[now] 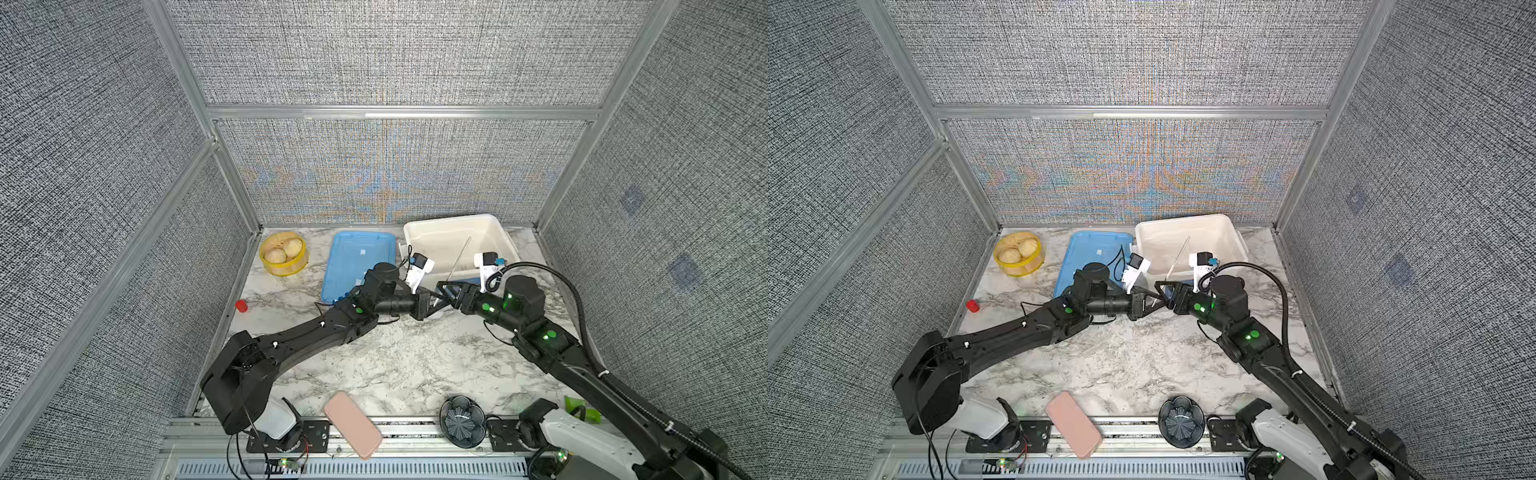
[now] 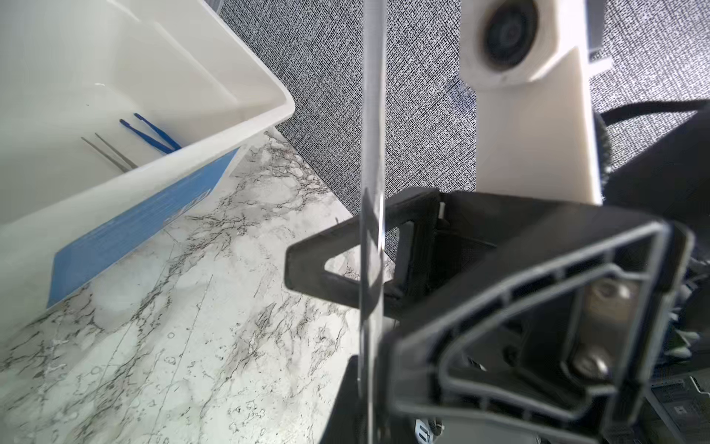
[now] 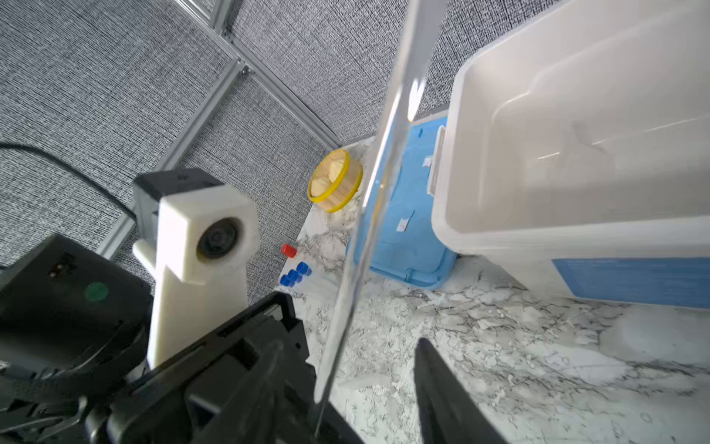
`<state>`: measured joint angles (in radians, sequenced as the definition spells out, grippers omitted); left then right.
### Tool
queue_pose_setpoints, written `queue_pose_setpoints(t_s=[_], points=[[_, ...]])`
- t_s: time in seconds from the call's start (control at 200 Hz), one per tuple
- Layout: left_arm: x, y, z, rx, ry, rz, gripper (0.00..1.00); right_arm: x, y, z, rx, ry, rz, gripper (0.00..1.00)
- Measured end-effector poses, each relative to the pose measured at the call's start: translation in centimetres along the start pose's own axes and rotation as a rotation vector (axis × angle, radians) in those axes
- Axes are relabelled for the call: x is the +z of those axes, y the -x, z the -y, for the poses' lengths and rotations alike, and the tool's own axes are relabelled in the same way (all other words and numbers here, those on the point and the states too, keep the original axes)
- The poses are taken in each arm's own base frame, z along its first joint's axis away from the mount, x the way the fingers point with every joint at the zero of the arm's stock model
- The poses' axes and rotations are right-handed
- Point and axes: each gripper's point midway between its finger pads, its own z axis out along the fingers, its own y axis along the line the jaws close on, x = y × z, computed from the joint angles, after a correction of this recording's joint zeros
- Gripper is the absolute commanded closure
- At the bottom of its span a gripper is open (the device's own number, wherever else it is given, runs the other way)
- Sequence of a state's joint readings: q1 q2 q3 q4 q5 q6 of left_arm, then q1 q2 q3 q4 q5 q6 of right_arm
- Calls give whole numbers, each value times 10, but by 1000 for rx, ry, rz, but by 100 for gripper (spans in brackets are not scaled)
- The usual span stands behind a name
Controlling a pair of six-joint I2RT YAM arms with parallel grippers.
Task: Organize the chemistry lab equipment
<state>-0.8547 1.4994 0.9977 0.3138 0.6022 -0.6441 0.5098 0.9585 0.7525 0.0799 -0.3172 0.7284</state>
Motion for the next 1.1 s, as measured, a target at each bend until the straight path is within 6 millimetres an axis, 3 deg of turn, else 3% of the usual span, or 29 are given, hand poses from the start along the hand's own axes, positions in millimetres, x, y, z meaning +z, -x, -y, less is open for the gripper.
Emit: queue_pose_setpoints(t_s=[0.075, 0.235, 0.34, 0.4, 0.455, 0.515, 0.815, 0.92, 1.1], points=[[0, 0, 0, 8, 0, 2, 100, 2, 5, -4, 1, 25, 5, 79], [1, 3, -2, 20, 5, 24, 100, 7, 12, -15, 6, 73, -3, 100], [3, 6, -5, 20, 10, 32, 96, 12, 13, -14, 5, 76, -8, 100], [3, 7, -6, 13, 14, 39, 81, 14, 15, -14, 6, 76, -9, 100], [3, 8, -6, 18, 15, 42, 60, 15, 16, -15, 8, 85, -15, 100], [4, 7, -6, 15, 15, 38, 50, 16, 21, -20, -1, 107, -13, 100], [-13, 10, -7, 54, 82, 55, 39, 24, 76, -12, -164, 8, -13, 100], [-24, 12, -7, 84, 127, 70, 36, 40, 93, 10, -247, -132, -60, 100], [-54, 20, -16, 128, 259, 124, 22, 68, 98, 81, -327, -419, -231, 100]])
